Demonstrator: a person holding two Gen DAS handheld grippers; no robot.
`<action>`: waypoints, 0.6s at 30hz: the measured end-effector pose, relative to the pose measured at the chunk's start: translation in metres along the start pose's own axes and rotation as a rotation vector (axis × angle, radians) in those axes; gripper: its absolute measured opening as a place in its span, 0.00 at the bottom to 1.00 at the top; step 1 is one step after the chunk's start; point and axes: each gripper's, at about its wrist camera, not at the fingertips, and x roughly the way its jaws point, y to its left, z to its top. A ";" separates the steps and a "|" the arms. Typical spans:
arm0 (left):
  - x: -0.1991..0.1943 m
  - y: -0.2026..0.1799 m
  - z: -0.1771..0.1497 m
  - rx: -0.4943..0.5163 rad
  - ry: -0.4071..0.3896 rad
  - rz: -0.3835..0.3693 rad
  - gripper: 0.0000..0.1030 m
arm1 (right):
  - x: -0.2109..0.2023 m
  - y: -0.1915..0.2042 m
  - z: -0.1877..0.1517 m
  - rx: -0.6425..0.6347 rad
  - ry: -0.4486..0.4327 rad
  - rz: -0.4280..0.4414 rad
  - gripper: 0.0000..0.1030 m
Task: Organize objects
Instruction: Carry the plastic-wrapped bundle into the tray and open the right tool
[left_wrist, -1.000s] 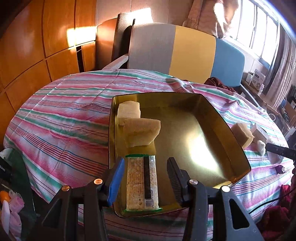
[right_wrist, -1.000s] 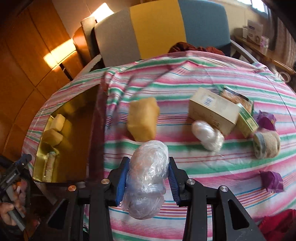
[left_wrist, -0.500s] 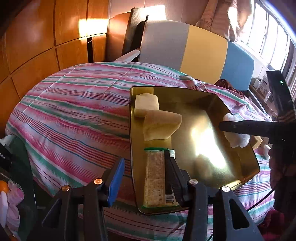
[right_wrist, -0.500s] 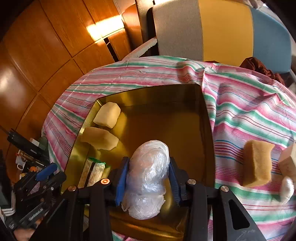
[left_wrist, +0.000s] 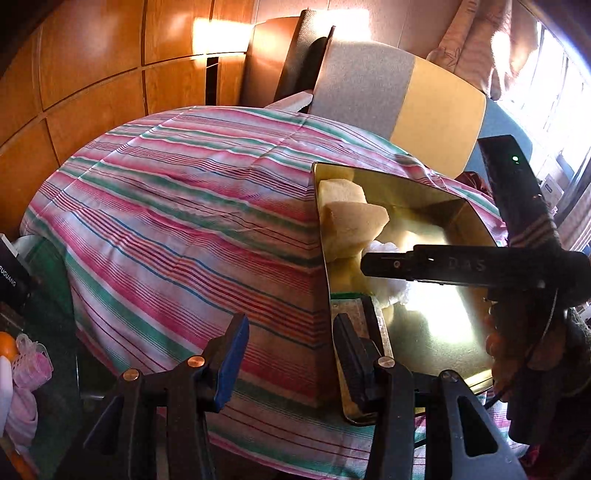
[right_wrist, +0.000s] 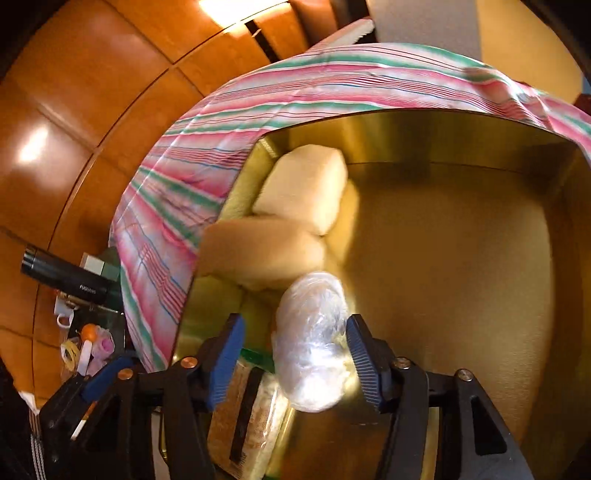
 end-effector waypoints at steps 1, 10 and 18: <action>0.000 0.000 0.000 0.000 -0.001 0.000 0.46 | -0.001 0.000 -0.001 -0.001 -0.004 0.004 0.59; -0.008 -0.007 0.001 0.014 -0.026 -0.005 0.46 | -0.039 0.002 -0.014 -0.038 -0.080 -0.057 0.93; -0.009 -0.025 -0.002 0.048 -0.014 -0.026 0.46 | -0.084 -0.006 -0.041 -0.033 -0.170 -0.127 1.00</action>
